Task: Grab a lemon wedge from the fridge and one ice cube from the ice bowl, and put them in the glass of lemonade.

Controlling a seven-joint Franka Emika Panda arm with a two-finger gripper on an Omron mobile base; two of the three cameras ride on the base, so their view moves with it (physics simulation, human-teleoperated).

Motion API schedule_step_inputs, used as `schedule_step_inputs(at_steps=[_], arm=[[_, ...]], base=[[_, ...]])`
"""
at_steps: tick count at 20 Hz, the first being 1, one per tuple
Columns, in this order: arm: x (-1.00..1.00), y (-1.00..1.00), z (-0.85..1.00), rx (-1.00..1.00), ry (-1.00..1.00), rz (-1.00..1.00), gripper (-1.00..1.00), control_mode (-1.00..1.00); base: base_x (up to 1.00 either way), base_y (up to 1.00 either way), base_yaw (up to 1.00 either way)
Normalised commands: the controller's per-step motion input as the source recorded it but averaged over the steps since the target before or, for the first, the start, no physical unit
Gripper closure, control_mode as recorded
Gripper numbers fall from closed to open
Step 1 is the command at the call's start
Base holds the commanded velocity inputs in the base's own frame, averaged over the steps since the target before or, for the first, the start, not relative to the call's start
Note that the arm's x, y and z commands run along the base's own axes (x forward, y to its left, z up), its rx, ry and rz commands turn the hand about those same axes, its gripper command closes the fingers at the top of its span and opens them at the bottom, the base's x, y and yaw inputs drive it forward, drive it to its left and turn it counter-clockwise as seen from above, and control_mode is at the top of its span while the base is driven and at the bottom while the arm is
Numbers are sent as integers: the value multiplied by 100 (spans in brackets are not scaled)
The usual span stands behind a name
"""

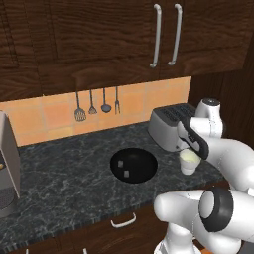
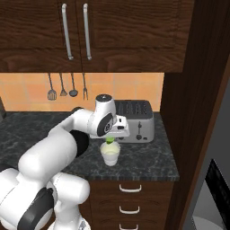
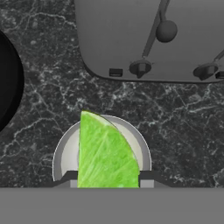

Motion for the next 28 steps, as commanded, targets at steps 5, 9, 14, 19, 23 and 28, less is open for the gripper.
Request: schedule_step_inputs(at_steps=[5, 9, 14, 19, 23, 28], arm=[[0, -1, 0, 0, 0, 0, 100, -100], [0, 0, 0, 0, 0, 0, -100, -100], [0, 0, 0, 0, 0, 0, -100, -100], [-2, 0, 1, 0, 0, 0, -100, -100], [0, -1, 5, 3, -3, 0, -100, -100], [-3, 0, 21, 9, -3, 0, -100, -100]], base=[[0, 0, 0], [0, 0, 0], [0, 0, 0], [0, 0, 0], [0, 0, 0], [0, 0, 0]])
